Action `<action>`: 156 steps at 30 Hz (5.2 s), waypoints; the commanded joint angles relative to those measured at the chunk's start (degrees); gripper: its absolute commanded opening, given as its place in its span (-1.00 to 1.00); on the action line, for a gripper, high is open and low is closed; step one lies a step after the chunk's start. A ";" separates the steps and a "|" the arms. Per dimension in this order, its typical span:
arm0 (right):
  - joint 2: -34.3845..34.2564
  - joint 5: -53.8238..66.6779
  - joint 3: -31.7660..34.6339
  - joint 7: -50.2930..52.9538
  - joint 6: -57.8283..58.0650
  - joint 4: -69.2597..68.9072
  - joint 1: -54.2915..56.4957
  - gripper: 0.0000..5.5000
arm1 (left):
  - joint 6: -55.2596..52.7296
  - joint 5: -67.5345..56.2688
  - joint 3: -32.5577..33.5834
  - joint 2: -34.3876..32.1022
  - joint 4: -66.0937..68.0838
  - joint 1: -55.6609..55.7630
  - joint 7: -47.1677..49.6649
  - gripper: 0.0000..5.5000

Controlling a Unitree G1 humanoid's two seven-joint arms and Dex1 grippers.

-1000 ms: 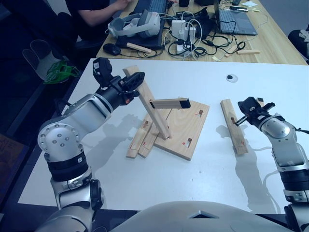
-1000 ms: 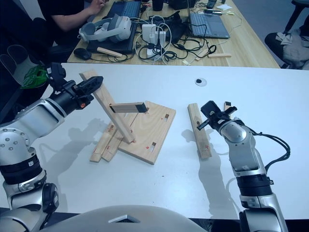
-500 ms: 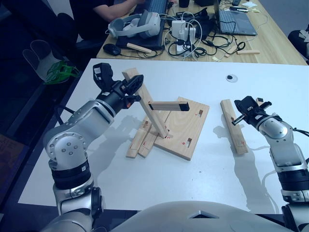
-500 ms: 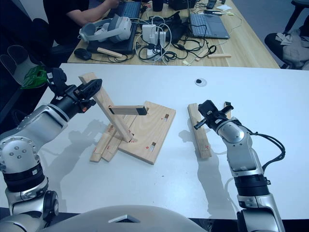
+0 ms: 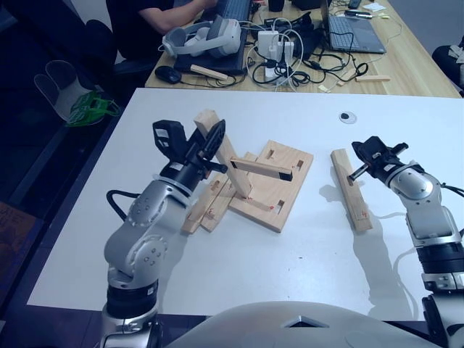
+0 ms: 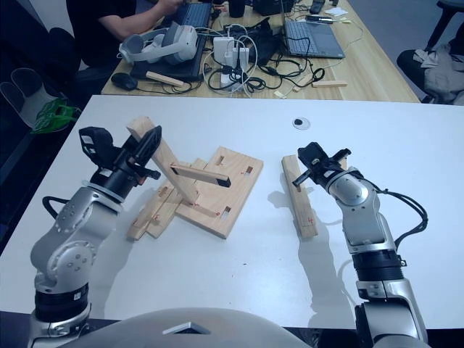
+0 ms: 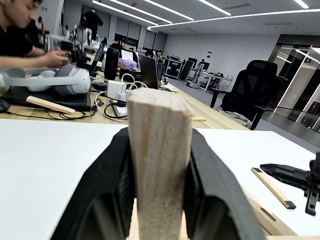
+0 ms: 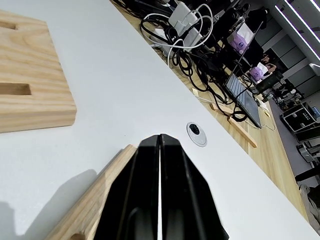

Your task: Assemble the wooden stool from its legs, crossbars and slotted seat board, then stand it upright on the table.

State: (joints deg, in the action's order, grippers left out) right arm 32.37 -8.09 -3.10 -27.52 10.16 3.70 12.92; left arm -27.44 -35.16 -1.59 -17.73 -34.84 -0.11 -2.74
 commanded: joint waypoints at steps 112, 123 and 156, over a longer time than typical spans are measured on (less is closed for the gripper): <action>-5.51 3.50 3.90 6.83 8.54 -14.75 -10.21 -1.00 | -22.24 16.31 3.36 -26.98 17.84 -3.35 -38.34 0.68; -5.65 3.65 3.85 6.87 8.41 -14.89 -10.12 -1.00 | -18.80 20.98 1.56 -27.12 20.50 -2.55 -35.91 0.68; -5.60 3.82 3.16 6.70 7.85 -13.91 -9.53 -1.00 | -21.74 20.06 -0.03 -25.17 20.62 -1.98 -34.42 0.59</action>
State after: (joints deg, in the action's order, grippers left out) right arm 26.89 -4.26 0.13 -20.70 18.10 -10.41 2.51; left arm -48.33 -15.64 -1.17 -42.68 -14.53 -2.97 -37.36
